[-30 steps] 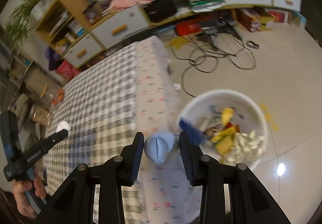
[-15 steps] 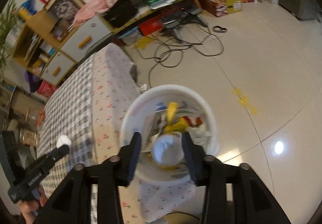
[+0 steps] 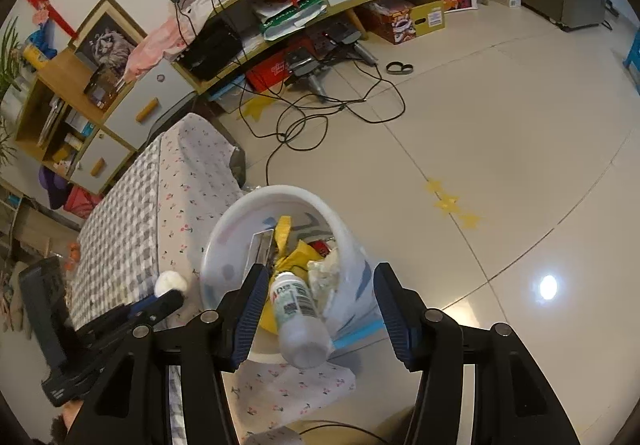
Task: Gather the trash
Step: 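Carry the bottle and tissue ball over the bin and open both tools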
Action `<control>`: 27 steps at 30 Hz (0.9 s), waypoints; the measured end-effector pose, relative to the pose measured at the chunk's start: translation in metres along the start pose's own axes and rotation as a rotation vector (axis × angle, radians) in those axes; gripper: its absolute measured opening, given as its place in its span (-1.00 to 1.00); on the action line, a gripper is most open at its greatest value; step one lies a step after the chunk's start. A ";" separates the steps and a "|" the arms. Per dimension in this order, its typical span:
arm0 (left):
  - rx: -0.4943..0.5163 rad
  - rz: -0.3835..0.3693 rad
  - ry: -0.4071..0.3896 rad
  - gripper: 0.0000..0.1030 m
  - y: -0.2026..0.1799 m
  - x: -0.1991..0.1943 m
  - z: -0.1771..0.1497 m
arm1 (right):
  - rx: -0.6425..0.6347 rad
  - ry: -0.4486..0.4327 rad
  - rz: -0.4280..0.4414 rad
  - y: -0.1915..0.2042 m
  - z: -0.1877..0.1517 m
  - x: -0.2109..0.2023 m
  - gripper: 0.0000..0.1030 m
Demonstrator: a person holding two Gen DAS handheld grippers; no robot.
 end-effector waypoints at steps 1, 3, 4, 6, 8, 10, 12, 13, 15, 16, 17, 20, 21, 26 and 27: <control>0.002 -0.004 -0.004 -0.10 -0.001 0.001 0.001 | 0.001 -0.002 -0.003 -0.002 -0.001 -0.001 0.10; -0.005 0.004 -0.011 0.62 -0.002 0.002 0.001 | 0.001 -0.003 -0.007 -0.005 -0.002 -0.003 0.11; -0.009 0.016 -0.017 0.73 -0.002 0.001 0.001 | -0.001 -0.003 -0.010 -0.006 -0.002 -0.003 0.12; -0.008 0.060 -0.019 0.73 0.000 -0.001 -0.001 | -0.006 -0.003 -0.015 -0.007 -0.003 -0.004 0.16; -0.016 0.102 -0.017 0.78 0.004 -0.004 -0.005 | -0.011 -0.006 -0.013 -0.007 -0.005 -0.005 0.18; -0.033 0.146 -0.031 0.99 0.011 -0.009 -0.013 | -0.020 -0.012 -0.015 -0.006 -0.007 -0.007 0.21; -0.059 0.179 -0.032 0.98 0.018 -0.014 -0.021 | -0.035 -0.020 -0.018 -0.002 -0.011 -0.009 0.25; -0.072 0.190 -0.029 0.98 0.021 -0.017 -0.025 | -0.051 -0.025 -0.022 0.001 -0.014 -0.011 0.26; -0.094 0.213 -0.034 0.98 0.027 -0.026 -0.034 | -0.090 -0.036 -0.031 0.008 -0.021 -0.013 0.28; -0.102 0.231 -0.043 0.99 0.029 -0.032 -0.039 | -0.113 -0.046 -0.037 0.013 -0.027 -0.015 0.29; -0.108 0.249 -0.048 0.99 0.031 -0.037 -0.043 | -0.131 -0.054 -0.037 0.018 -0.032 -0.018 0.33; -0.138 0.332 -0.081 0.98 0.035 -0.057 -0.067 | -0.180 -0.085 -0.033 0.031 -0.050 -0.025 0.42; -0.144 0.344 -0.092 0.98 0.036 -0.061 -0.073 | -0.201 -0.104 -0.037 0.038 -0.057 -0.029 0.45; -0.172 0.379 -0.110 0.98 0.040 -0.083 -0.107 | -0.306 -0.181 -0.060 0.069 -0.089 -0.038 0.63; -0.183 0.390 -0.115 0.98 0.041 -0.088 -0.113 | -0.331 -0.195 -0.063 0.076 -0.095 -0.039 0.66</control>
Point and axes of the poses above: each gripper's, at about its wrist camera, not at the fingertips, and x roughly the way its jaws point, y to its left, z to its top, the point moved 2 cm from there along x, roughly the way its jaws point, and after that the axes turned 1 degree about x, right-handed, at the moved point
